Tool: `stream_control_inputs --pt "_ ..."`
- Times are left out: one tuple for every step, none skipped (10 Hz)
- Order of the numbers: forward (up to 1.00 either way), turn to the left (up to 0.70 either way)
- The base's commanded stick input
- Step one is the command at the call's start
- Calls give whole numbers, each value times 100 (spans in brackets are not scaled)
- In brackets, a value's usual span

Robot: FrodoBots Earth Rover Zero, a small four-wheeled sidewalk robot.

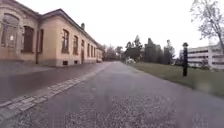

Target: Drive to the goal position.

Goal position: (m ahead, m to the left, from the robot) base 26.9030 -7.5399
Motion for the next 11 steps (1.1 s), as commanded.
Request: stream_control_inputs --pt "100 0" --pt "100 0" --pt "100 0" --pt "100 0" --pt "100 0" --pt "100 0" --pt "100 0" --pt "100 0" --pt "100 0" --pt "100 -6" --pt "100 -40"
